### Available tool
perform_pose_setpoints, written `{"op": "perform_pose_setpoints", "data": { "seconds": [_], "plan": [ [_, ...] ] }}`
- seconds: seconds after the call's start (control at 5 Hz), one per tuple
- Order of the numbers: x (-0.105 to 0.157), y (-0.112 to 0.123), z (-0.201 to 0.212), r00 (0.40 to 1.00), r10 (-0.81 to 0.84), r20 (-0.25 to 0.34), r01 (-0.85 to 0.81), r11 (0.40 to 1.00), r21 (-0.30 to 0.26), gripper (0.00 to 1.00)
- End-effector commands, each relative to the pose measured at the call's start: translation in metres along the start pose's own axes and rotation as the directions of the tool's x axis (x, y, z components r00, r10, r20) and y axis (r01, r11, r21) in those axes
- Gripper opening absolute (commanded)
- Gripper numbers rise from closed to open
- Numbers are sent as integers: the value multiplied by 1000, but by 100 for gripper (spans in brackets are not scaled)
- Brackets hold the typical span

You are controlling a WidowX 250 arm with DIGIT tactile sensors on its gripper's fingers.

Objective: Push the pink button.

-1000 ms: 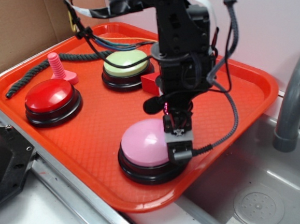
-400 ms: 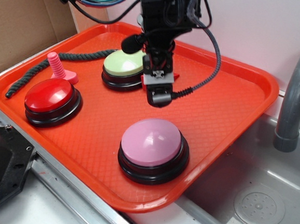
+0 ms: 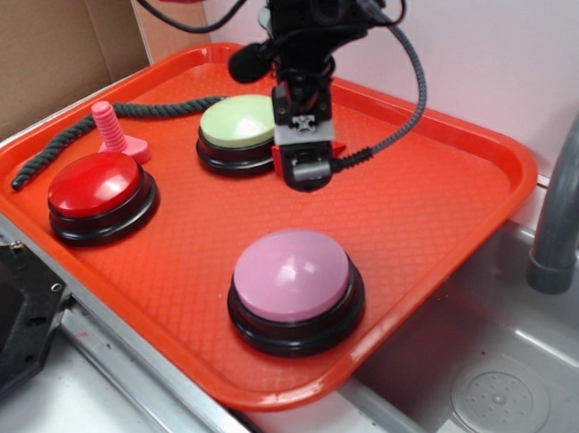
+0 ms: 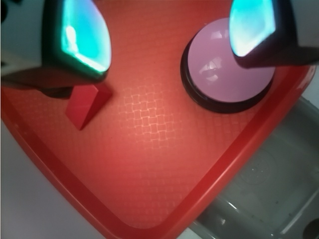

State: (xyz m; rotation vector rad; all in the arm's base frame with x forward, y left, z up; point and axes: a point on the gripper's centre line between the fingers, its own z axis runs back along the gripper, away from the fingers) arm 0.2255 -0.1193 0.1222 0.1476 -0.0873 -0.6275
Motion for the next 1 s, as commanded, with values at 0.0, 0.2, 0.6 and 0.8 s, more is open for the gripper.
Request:
{"op": "perform_pose_setpoints", "data": {
  "seconds": [0.0,0.2,0.6,0.8],
  "plan": [
    [18,-19,36,996,12,91,-12,1000,-4,100],
    [19,-20,36,996,9,87,-8,1000,-13,100],
    [20,-36,42,998,11,68,-8,999,-49,100],
    [18,-40,40,997,-11,73,14,999,-51,100]
  ]
}}
